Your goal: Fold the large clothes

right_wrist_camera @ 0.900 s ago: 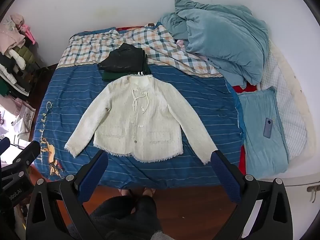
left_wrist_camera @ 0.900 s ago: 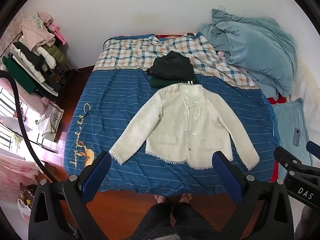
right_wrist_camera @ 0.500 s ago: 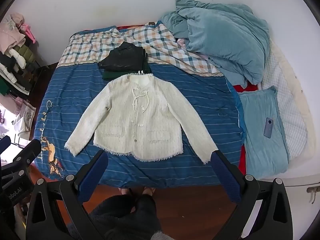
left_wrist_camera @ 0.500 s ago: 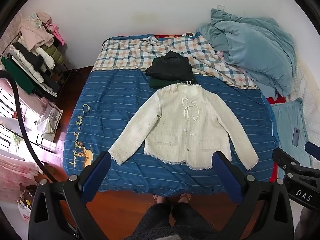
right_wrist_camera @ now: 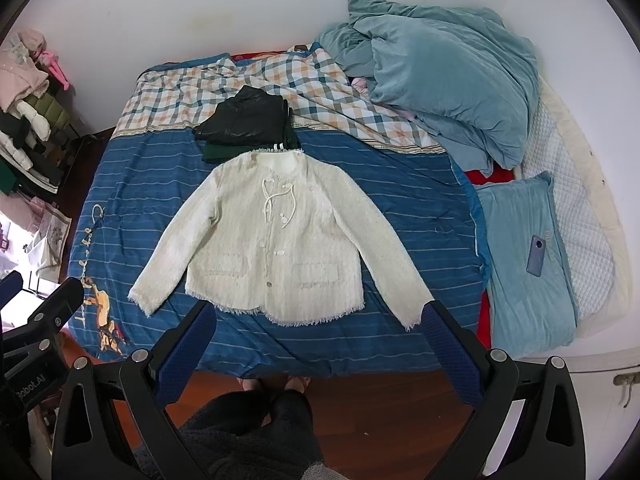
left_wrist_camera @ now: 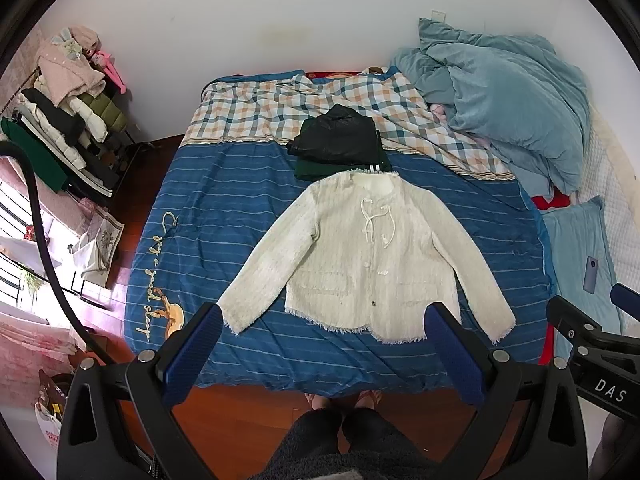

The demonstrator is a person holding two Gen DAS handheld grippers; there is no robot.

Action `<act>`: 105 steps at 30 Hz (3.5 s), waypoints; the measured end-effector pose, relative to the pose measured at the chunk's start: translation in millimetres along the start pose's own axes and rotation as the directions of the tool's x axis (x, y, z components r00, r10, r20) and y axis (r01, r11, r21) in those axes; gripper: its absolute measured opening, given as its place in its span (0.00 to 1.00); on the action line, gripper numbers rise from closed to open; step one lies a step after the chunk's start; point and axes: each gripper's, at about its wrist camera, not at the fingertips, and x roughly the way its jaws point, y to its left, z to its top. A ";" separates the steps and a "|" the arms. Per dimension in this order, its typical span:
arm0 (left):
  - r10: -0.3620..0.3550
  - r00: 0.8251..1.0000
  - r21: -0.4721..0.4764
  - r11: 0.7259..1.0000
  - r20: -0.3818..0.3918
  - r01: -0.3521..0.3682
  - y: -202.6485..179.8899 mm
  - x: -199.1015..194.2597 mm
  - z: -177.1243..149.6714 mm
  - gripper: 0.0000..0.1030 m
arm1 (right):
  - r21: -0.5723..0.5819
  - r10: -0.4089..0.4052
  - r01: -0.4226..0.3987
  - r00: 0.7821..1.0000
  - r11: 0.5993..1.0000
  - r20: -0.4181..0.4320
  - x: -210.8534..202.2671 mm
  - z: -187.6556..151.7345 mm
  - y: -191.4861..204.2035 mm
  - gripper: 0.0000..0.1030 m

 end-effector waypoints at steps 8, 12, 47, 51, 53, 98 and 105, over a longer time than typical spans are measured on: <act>0.003 1.000 0.003 1.000 0.003 -0.003 1.1 1.4 6.3 1.00 | -0.005 0.001 -0.001 1.000 1.000 -0.001 1.5 -0.2 0.0 1.00; 0.006 1.000 0.008 1.000 0.007 -0.006 -1.2 0.9 3.0 1.00 | -0.001 -0.001 0.001 1.000 1.000 -0.004 1.9 1.0 -0.2 1.00; 0.010 1.000 -0.008 1.000 0.017 -0.010 -5.6 -4.3 8.9 1.00 | -0.004 0.003 -0.003 1.000 1.000 -0.004 0.0 10.9 -3.5 1.00; 0.009 1.000 -0.009 1.000 0.017 -0.009 -6.7 -4.7 9.1 1.00 | -0.003 0.004 -0.004 1.000 1.000 -0.003 0.1 11.1 -3.6 1.00; 0.011 1.000 -0.009 1.000 0.020 -0.011 -6.1 -4.7 7.4 1.00 | -0.003 0.003 -0.003 1.000 1.000 0.000 -1.0 13.9 -3.1 1.00; 0.315 0.948 -0.033 0.948 -0.032 -0.316 -39.3 318.4 35.7 1.00 | 0.750 0.089 0.147 0.960 0.645 -0.265 410.2 -119.7 -279.1 0.78; 0.376 0.904 0.040 0.926 -0.203 -0.376 -61.3 465.4 2.2 1.00 | 0.856 0.145 0.188 0.946 0.482 -0.289 551.4 -198.3 -355.0 0.84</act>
